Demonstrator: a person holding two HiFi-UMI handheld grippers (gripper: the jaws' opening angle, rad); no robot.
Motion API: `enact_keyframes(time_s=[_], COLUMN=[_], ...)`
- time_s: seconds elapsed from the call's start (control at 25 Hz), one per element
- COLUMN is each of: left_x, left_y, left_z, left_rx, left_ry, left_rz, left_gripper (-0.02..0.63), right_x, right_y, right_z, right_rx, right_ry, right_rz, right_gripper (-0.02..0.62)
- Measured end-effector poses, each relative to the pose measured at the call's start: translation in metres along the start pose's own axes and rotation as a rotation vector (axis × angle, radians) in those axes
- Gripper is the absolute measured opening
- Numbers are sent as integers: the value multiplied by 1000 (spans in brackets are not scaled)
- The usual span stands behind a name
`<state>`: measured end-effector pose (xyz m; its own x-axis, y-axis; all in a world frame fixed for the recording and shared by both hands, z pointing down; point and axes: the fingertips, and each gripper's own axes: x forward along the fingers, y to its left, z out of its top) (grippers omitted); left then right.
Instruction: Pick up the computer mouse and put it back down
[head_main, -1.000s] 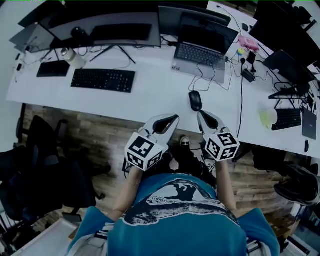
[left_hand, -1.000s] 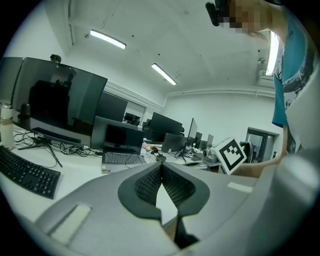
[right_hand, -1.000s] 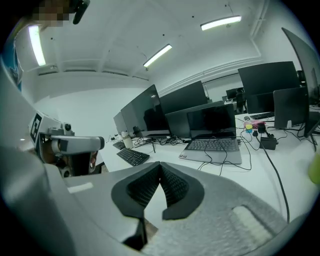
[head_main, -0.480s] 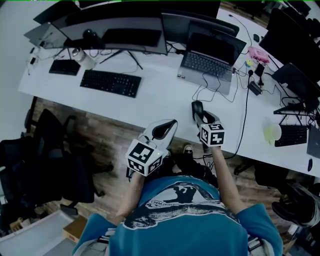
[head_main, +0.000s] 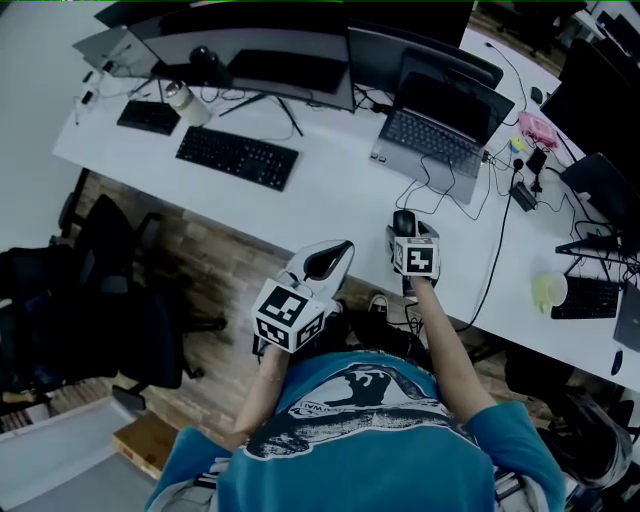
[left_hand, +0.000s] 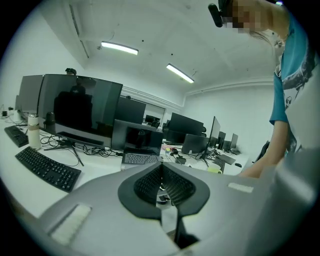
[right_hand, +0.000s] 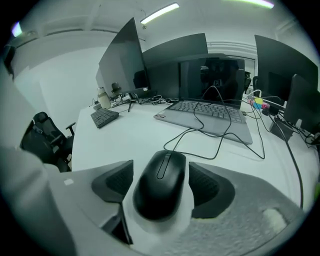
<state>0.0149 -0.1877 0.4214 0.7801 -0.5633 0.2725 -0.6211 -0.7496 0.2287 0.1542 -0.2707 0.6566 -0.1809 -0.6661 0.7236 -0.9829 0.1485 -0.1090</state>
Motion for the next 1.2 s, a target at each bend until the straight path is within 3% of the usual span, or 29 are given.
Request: enact_keyframes(time_s=[0.2, 0.6, 0.84, 1.04, 1.2], left_x=[-4, -15, -11, -6, -2], left_y=[6, 18, 17, 14, 11], left_z=[-2, -6, -8, -8, -10], left_rx=[-6, -20, -25, -26, -24], left_ry=[4, 9, 12, 14, 26], left_rz=[40, 83, 65, 40, 17], left_gripper=[12, 12, 12, 12, 12], right_x=[16, 20, 16, -4, -27], right_y=[-3, -6, -5, 3, 9], right_z=[-9, -10, -9, 4, 20], right_rx=[-5, -8, -24, -111, -119], right_ry=[57, 9, 13, -36, -91], right_rz=[-23, -72, 12, 64, 103], right_gripper=[354, 330, 311, 310, 308])
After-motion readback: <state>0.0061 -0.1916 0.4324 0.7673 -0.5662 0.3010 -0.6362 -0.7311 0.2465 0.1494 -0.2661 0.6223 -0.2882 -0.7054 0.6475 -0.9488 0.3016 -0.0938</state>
